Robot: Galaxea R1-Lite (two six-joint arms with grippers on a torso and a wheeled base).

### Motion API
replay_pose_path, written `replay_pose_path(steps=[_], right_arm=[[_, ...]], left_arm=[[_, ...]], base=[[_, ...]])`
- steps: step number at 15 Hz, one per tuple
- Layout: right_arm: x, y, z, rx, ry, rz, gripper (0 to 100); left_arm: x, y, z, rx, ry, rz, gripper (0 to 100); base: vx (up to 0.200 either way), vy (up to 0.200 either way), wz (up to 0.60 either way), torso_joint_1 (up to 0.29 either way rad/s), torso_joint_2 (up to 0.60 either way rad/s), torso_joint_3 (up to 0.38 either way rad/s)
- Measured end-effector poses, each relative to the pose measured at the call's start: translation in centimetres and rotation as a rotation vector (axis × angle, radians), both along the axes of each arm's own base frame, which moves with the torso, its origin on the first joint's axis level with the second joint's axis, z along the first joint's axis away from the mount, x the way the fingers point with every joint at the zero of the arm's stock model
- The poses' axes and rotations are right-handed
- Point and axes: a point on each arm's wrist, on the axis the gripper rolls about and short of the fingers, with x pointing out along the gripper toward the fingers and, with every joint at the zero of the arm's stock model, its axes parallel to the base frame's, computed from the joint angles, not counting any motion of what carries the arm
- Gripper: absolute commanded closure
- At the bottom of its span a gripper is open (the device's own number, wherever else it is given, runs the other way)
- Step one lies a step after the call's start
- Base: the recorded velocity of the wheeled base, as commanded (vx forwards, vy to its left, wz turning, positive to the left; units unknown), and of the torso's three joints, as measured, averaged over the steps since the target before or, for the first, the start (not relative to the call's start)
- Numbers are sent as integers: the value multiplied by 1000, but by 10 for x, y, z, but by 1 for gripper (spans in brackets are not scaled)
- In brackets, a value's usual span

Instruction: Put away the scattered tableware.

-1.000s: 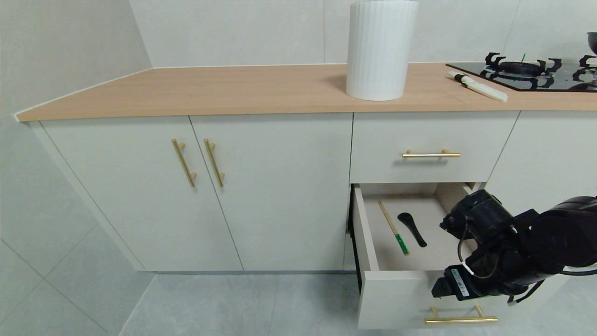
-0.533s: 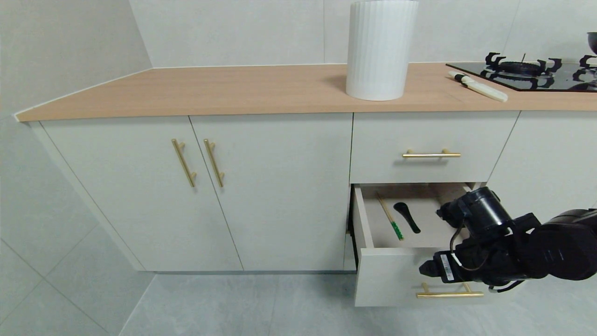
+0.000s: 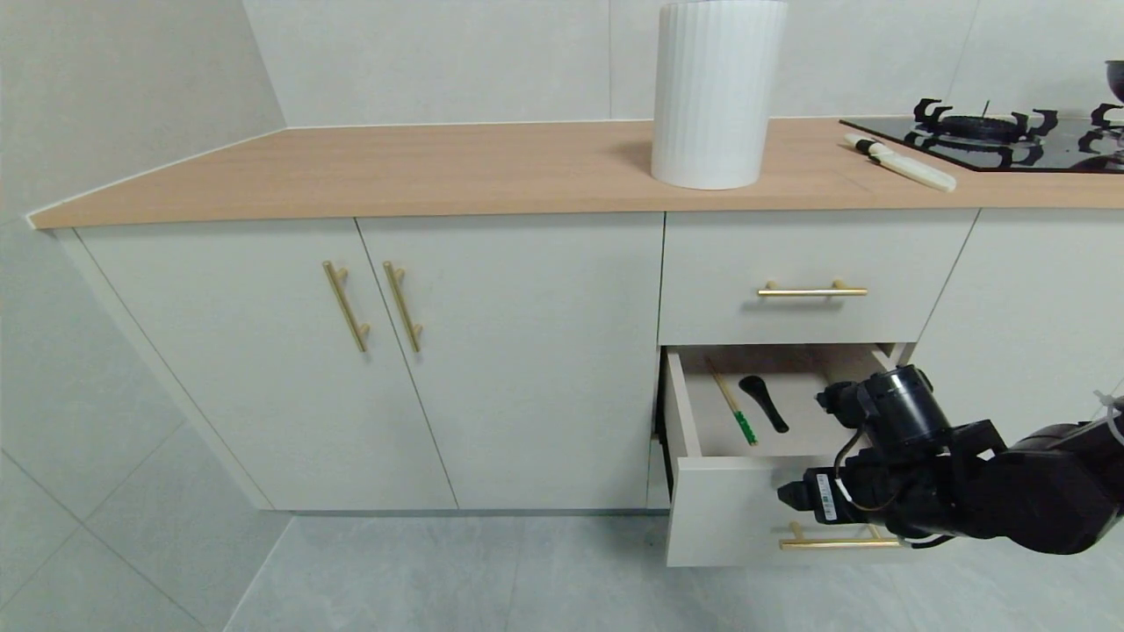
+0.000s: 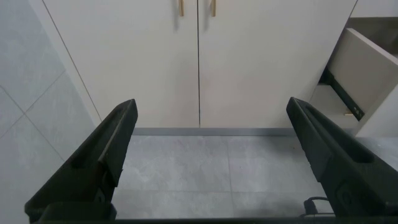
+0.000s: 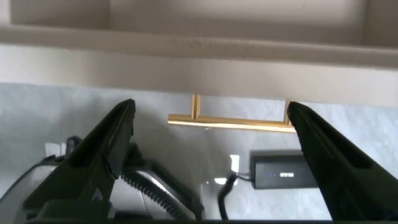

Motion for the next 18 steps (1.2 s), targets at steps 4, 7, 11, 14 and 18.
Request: replay_pose_path(steps=[4, 7, 11, 14, 18], right_arm=[[11, 1, -5, 29, -115, -29, 0], [24, 1, -14, 41, -231, -74, 0], [39, -1, -29, 65, -316, -111, 0], [50, -4, -35, 96, -398, -130, 0], [67, -10, -52, 118, -488, -166, 0]], left_arm=[[0, 0, 0, 0, 0, 0, 0], [0, 0, 0, 0, 0, 0, 0], [0, 0, 0, 0, 0, 0, 0], [0, 0, 0, 0, 0, 0, 0], [0, 0, 0, 0, 0, 0, 0]], base=[[0, 0, 0, 0, 0, 0], [0, 0, 0, 0, 0, 0], [0, 0, 0, 0, 0, 0], [0, 0, 0, 0, 0, 0], [0, 0, 0, 0, 0, 0]])
